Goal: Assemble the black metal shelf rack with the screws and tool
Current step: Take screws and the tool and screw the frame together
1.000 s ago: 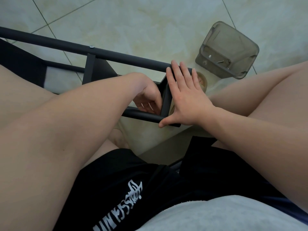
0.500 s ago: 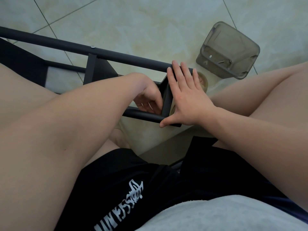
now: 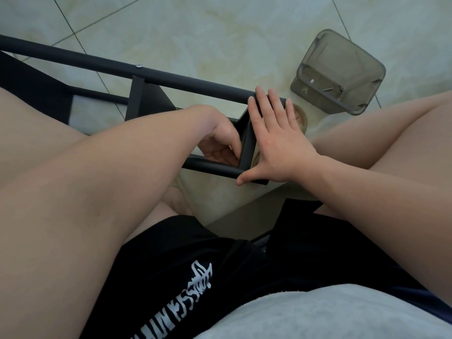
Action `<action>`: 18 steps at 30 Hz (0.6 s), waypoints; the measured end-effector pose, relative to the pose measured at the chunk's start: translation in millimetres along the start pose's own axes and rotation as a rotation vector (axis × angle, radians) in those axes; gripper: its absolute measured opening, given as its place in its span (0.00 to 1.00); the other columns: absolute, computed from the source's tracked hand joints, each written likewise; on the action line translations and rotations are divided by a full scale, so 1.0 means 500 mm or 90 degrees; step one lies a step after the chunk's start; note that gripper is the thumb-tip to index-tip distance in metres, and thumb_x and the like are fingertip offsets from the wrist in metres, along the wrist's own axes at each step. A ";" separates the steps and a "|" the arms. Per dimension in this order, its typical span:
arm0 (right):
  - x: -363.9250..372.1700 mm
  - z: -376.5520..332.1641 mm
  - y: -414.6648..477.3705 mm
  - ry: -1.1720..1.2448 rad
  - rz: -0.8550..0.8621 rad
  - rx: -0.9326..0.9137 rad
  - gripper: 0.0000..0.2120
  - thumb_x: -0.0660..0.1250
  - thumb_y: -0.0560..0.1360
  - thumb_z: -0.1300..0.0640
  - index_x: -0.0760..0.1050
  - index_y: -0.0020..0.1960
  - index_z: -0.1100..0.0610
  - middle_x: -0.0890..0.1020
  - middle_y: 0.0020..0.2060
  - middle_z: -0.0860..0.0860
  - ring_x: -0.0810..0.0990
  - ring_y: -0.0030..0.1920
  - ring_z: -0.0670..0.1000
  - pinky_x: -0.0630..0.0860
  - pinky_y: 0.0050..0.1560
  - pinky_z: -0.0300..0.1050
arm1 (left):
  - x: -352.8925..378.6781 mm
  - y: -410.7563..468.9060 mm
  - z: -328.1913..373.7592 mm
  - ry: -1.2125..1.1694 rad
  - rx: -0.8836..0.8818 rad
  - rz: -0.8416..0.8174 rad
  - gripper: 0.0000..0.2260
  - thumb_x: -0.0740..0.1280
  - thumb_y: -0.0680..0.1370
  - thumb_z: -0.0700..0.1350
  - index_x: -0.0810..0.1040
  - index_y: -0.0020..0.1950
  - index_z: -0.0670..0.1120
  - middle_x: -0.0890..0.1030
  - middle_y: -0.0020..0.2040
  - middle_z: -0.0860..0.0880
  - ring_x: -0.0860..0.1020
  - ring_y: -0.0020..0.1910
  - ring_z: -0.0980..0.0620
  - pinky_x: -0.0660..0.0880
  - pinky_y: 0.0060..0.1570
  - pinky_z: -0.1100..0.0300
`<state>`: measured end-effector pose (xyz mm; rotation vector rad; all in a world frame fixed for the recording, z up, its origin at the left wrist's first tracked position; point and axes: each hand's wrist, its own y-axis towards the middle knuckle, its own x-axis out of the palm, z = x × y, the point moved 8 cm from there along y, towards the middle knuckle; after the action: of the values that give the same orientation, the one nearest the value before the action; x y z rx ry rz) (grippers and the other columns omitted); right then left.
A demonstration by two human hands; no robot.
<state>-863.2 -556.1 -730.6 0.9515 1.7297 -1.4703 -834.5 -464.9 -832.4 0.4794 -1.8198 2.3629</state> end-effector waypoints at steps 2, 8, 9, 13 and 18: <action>0.000 0.000 0.000 -0.001 0.000 0.000 0.76 0.66 0.55 0.17 0.35 0.82 0.62 0.34 0.80 0.59 0.32 0.80 0.61 0.35 0.79 0.62 | 0.000 0.000 0.005 0.001 0.007 0.006 0.05 0.67 0.78 0.39 0.82 0.48 0.45 0.84 0.39 0.50 0.83 0.37 0.55 0.77 0.41 0.62; 0.000 0.000 0.000 0.000 0.003 -0.001 0.76 0.67 0.55 0.17 0.35 0.82 0.62 0.34 0.80 0.60 0.32 0.80 0.62 0.35 0.79 0.62 | -0.002 -0.011 0.008 0.000 0.020 -0.008 0.06 0.67 0.77 0.38 0.83 0.50 0.45 0.85 0.43 0.49 0.82 0.43 0.53 0.76 0.47 0.59; 0.000 0.000 0.000 -0.001 0.003 -0.002 0.76 0.67 0.55 0.17 0.35 0.82 0.62 0.34 0.80 0.60 0.32 0.80 0.62 0.35 0.79 0.62 | -0.002 -0.012 0.007 0.007 0.017 -0.007 0.05 0.67 0.78 0.40 0.83 0.49 0.46 0.85 0.42 0.50 0.82 0.42 0.54 0.76 0.46 0.59; 0.001 0.001 0.000 -0.003 0.003 -0.001 0.76 0.66 0.55 0.17 0.35 0.81 0.62 0.34 0.80 0.59 0.32 0.80 0.61 0.34 0.79 0.62 | -0.005 -0.009 0.005 0.050 0.004 0.024 0.04 0.68 0.78 0.42 0.83 0.47 0.47 0.84 0.38 0.53 0.81 0.38 0.56 0.75 0.43 0.61; 0.000 0.000 0.001 0.002 0.000 -0.002 0.76 0.66 0.55 0.17 0.34 0.81 0.62 0.33 0.80 0.59 0.31 0.80 0.61 0.34 0.79 0.62 | -0.007 -0.011 0.012 0.051 0.014 0.023 0.06 0.67 0.78 0.38 0.81 0.53 0.44 0.83 0.43 0.49 0.80 0.44 0.53 0.75 0.46 0.60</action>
<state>-863.0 -555.9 -730.9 0.9541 1.7333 -1.4665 -828.6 -469.1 -827.2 0.3512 -1.7844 2.3911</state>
